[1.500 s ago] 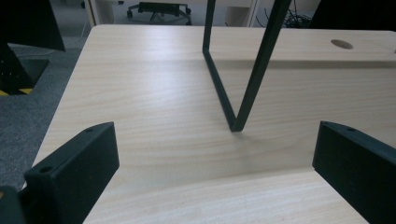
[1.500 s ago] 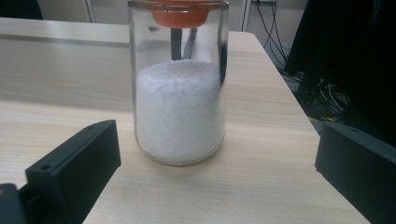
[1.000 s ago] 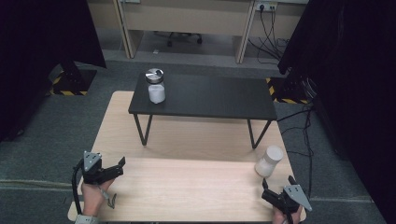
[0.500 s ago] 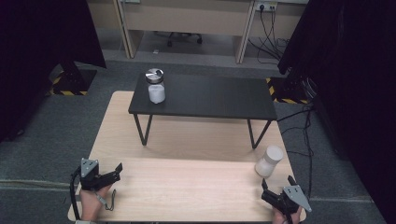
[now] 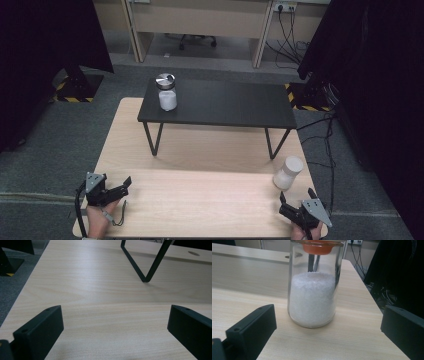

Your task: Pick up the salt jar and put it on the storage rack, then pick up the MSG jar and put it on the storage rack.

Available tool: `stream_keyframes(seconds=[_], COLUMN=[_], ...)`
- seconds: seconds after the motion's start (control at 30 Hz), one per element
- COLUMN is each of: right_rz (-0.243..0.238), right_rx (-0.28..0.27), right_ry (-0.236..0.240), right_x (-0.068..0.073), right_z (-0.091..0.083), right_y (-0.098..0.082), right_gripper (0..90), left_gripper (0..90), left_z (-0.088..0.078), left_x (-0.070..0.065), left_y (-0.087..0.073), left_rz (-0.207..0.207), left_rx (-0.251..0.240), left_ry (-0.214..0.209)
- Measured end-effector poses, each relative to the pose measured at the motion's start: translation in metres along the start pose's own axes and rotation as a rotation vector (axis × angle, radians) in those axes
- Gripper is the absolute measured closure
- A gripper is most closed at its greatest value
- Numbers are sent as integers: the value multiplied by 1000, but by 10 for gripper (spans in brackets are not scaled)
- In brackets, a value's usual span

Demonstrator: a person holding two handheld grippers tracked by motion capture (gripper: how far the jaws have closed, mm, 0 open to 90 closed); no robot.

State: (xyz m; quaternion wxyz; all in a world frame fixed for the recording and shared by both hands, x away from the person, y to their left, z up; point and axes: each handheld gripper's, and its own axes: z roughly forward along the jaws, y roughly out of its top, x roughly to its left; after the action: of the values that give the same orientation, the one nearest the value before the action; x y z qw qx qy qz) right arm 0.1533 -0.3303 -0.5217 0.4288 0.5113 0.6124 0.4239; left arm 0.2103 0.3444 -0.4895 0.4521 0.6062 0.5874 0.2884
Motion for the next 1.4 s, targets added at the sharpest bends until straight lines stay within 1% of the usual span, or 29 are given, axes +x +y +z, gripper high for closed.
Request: stream_keyframes(seconds=[0.07,0.23,0.37,0.43,0.67,0.83,0.93,1.13,1.3,1.4], right_rz=[-3,-15,-21,-22,-16,-13,-13,-14,-21,-23], right_rx=[1,-1,-2,-2,-11,-16,-16,-12,-6,-7], right_ry=[-2,-2,-1,0,1,2,3,6,26,38], right_x=[1,1,2,2,1,1,1,0,-3,-4], right_z=[0,0,0,0,-1,-1,-1,-1,-1,-1], right_y=[0,0,-1,-1,-2,-3,-3,-2,-1,-1], right_gripper=[3,3,2,2,3,2,3,3,3,3], left_gripper=[0,0,0,0,0,0,0,0,0,0], left_z=[0,-1,-2,-2,-2,-2,-3,-4,-4,-3], left_x=[-1,-6,-8,-8,-11,-11,-10,-10,-9,-10], left_y=[-2,-7,-8,-9,-9,-10,-11,-11,-12,-11], left_rz=[0,29,25,26,41,42,36,32,26,33], left_rx=[-4,-30,-33,-35,-35,-35,-43,-45,-49,-45], left_ry=[6,20,32,28,34,38,26,31,32,30])
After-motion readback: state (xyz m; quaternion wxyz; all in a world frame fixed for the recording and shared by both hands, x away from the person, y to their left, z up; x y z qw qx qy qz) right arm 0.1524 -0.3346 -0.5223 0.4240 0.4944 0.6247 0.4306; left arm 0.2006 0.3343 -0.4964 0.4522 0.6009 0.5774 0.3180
